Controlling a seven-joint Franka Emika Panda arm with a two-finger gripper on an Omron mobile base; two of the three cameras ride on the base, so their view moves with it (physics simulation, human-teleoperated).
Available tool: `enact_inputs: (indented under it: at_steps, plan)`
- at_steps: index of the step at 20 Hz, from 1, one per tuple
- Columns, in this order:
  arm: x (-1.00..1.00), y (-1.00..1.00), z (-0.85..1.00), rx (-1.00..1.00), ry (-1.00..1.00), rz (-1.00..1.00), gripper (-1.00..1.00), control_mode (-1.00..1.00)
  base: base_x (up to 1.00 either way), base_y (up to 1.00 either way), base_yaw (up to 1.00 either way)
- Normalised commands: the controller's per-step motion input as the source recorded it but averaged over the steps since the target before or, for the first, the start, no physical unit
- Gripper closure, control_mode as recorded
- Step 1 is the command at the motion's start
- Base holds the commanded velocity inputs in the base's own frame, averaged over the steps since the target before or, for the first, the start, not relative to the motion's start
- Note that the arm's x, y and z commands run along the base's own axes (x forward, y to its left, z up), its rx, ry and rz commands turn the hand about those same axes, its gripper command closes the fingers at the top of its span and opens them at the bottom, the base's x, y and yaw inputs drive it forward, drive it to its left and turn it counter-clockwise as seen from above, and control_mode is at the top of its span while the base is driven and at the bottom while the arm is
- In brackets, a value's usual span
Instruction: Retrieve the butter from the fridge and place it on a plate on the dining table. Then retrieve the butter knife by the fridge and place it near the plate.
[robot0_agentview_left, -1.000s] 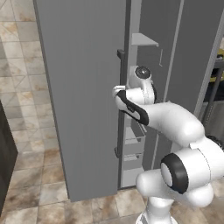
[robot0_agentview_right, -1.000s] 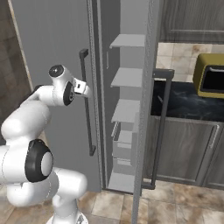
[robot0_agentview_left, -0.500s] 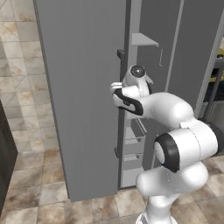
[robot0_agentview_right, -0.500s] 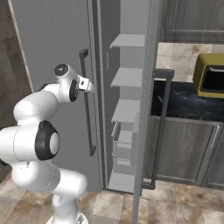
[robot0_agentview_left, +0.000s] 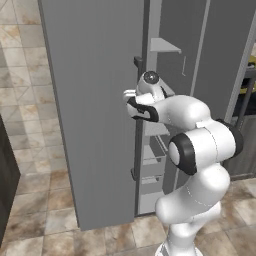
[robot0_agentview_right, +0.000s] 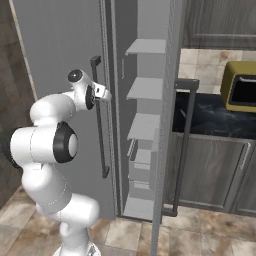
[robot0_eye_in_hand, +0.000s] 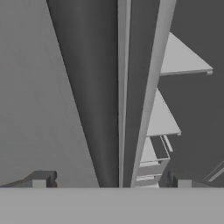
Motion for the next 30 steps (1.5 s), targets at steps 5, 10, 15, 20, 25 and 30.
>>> enact_inputs:
  at_steps: [5, 10, 15, 20, 25, 30]
  plan:
    - [0.51, 0.0, 0.0, -0.01, 0.0, -0.06, -1.0, -1.0, 0.0, 0.0, 0.0]
    - [0.47, 0.0, 0.0, -0.01, 0.0, -0.05, -1.0, -1.0, 0.0, 0.0, 0.0]
    - [0.33, 0.0, 0.0, 0.0, 0.0, 0.0, -1.0, -1.0, 0.0, 0.0, 0.0]
    - [0.12, 0.0, 0.0, 0.0, 0.0, 0.0, 1.0, -1.0, 0.0, 0.0, 0.0]
    - [0.0, 0.0, 0.0, 0.0, 0.0, 0.0, 1.0, -1.0, 0.0, 0.0, 0.0]
    - [-0.05, 0.02, 0.0, -0.01, 0.0, 0.0, 1.0, -1.0, 0.0, 0.0, 0.0]
